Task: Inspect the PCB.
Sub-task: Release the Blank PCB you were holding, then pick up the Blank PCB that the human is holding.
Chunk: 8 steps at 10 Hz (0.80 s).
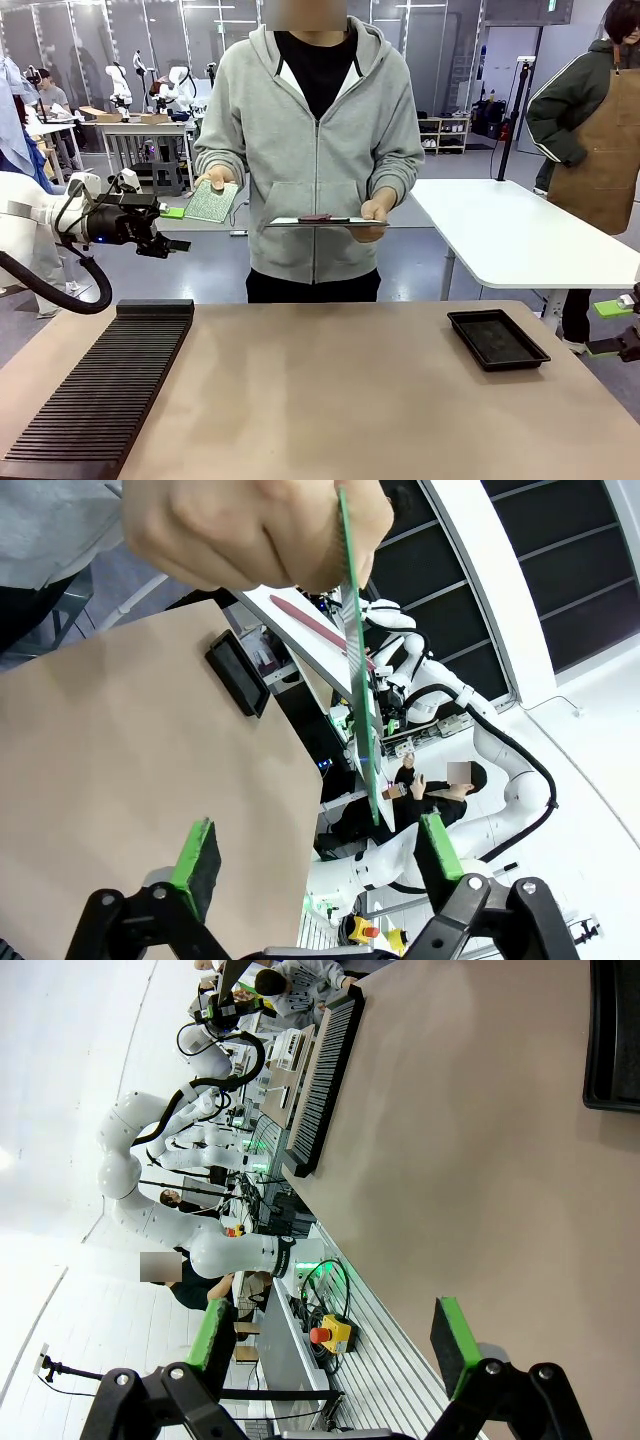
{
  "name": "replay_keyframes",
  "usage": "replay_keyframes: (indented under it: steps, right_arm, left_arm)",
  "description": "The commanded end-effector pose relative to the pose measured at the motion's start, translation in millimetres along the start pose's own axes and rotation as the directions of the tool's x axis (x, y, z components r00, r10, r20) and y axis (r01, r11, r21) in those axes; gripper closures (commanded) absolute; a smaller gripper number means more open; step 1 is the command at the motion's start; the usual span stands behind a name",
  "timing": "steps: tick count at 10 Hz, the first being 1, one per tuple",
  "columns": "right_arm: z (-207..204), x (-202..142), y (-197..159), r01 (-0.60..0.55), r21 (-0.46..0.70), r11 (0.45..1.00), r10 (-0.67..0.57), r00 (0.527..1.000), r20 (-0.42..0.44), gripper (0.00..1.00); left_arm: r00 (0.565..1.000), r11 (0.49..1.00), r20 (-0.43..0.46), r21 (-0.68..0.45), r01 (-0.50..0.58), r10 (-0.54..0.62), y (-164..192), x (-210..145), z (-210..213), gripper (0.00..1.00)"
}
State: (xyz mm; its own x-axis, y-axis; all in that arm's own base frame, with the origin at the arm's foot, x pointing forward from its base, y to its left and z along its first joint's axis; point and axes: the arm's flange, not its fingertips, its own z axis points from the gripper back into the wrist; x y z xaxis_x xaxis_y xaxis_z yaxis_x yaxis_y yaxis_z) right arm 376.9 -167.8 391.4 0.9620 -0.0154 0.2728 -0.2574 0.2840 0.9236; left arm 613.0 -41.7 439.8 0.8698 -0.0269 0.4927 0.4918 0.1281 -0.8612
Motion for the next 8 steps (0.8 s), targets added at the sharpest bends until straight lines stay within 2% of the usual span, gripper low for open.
replay_keyframes:
  steps: [1,8]
  right_arm:
    - [0.1,0.8,0.5,-0.002,-0.002,1.0,0.002,1.0,-0.005,0.0]
    - [0.1,0.8,0.5,-0.002,-0.002,1.0,0.002,1.0,-0.005,0.0]
  left_arm:
    - [1.0,1.0,0.0,0.0,0.0,0.0,0.0,0.0,0.0,0.0]
    - [1.0,1.0,0.0,0.0,0.0,0.0,0.0,0.0,0.0,0.0]
